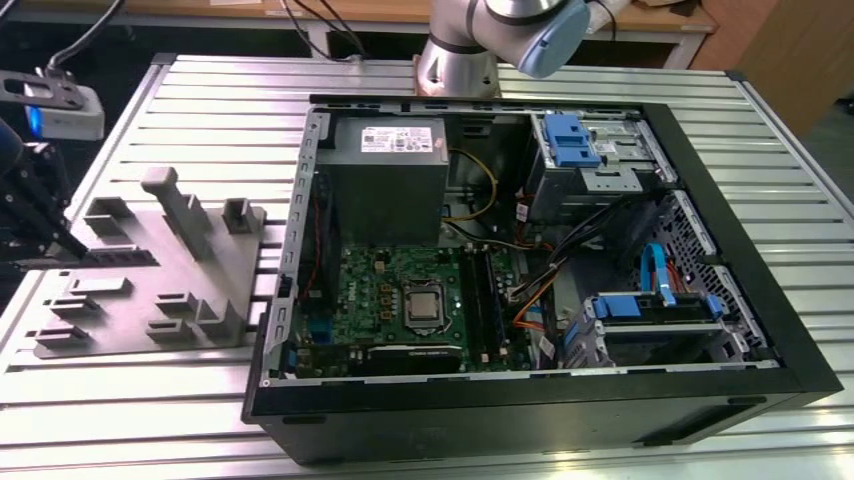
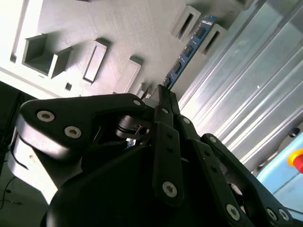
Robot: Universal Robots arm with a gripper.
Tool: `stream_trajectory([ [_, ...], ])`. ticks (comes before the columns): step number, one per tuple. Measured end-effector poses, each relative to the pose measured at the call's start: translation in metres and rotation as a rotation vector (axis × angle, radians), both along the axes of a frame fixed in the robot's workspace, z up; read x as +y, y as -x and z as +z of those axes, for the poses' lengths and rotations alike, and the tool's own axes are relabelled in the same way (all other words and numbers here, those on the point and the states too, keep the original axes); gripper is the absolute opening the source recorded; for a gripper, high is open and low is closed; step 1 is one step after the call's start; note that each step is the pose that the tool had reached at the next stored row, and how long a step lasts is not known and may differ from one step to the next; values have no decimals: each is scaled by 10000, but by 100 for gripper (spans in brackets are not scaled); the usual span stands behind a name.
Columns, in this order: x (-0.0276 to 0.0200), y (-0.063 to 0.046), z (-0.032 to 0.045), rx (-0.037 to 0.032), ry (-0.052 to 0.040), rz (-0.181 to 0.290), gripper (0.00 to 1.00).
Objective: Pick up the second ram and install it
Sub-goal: 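Pick up the second ram and move it above second insertion slot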
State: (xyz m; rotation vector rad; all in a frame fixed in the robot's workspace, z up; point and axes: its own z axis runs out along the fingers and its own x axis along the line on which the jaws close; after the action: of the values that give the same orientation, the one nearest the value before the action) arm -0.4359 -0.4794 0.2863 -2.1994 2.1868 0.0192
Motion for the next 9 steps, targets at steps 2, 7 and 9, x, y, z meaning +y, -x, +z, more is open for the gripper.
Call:
stream_trajectory([
  [2,0,0,71,-2,-1,0,11],
  [7,0,0,254,-2,0,0,11],
  [9,1,0,327,-3,0,1,11],
])
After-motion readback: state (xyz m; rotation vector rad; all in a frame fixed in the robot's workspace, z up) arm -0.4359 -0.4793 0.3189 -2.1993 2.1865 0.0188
